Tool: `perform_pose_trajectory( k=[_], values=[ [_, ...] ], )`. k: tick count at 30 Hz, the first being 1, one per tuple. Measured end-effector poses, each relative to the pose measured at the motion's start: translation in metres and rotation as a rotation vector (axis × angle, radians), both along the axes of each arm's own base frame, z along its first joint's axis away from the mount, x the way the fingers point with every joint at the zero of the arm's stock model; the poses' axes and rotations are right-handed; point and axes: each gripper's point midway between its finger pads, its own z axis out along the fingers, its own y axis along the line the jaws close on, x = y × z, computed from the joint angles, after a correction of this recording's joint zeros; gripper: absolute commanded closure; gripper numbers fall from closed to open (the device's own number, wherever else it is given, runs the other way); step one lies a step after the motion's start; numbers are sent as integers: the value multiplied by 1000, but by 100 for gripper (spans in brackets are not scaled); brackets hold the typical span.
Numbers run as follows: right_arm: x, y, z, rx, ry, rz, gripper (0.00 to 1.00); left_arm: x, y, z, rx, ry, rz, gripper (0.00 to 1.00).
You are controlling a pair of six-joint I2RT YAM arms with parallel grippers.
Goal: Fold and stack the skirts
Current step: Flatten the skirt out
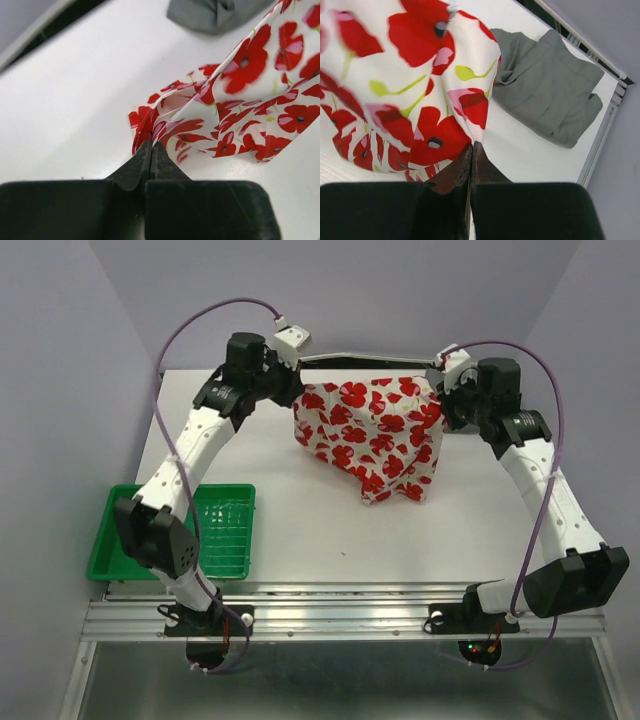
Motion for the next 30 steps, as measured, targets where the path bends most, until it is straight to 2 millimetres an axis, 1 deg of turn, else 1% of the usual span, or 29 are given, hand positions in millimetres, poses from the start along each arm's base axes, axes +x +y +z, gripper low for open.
perform_pose_trajectory(
  k=[1, 3, 4, 6, 8, 10, 11, 12, 14, 15, 17, 18, 19, 21, 24, 25, 26, 29, 30],
  values=[
    [-1, -1, 5, 3, -15, -11, 99, -6, 10, 36, 14, -106, 19, 100],
    [-4, -4, 19, 10, -56, -26, 99, -26, 17, 82, 9, -230, 23, 100],
    [-7, -5, 28, 19, -83, -31, 99, -39, 21, 100, 15, -294, 25, 100],
    [-18, -6, 50, 37, -150, -32, 99, -59, 23, 115, 26, -360, 18, 100],
    [-33, -8, 69, 50, -210, -29, 99, -86, 27, 119, 51, -413, 10, 100],
    [-54, -11, 86, 66, -272, -26, 99, -115, 26, 109, 81, -438, -18, 100],
    [-61, -11, 91, 73, -290, -22, 99, -123, 27, 103, 95, -438, -23, 100],
    [-74, -12, 101, 83, -327, -15, 99, -139, 28, 97, 103, -441, -41, 100],
    [-91, -10, 107, 97, -357, 10, 99, -157, 33, 90, 114, -443, -56, 100],
    [-104, -8, 110, 107, -367, 34, 99, -163, 35, 91, 113, -445, -59, 100],
    [-118, -4, 116, 120, -382, 65, 99, -174, 41, 100, 98, -465, -57, 100],
    [-121, -3, 116, 123, -383, 73, 99, -178, 43, 104, 87, -474, -56, 100],
    [-125, -2, 116, 127, -381, 87, 99, -180, 44, 106, 81, -479, -57, 100],
    [-128, 1, 112, 129, -376, 104, 99, -184, 45, 110, 63, -481, -61, 100],
    [-117, 5, 86, 125, -304, 113, 99, -181, 40, 102, 68, -455, -71, 100],
    [-111, 6, 74, 122, -268, 113, 99, -175, 35, 93, 81, -427, -73, 100],
    [-102, 8, 60, 117, -224, 111, 99, -172, 33, 89, 88, -414, -74, 100],
    [-67, 11, 14, 101, -91, 87, 99, -153, 20, 59, 129, -335, -72, 100],
    [-54, 11, -5, 91, -38, 75, 99, -146, 16, 47, 146, -306, -71, 100]
  ],
)
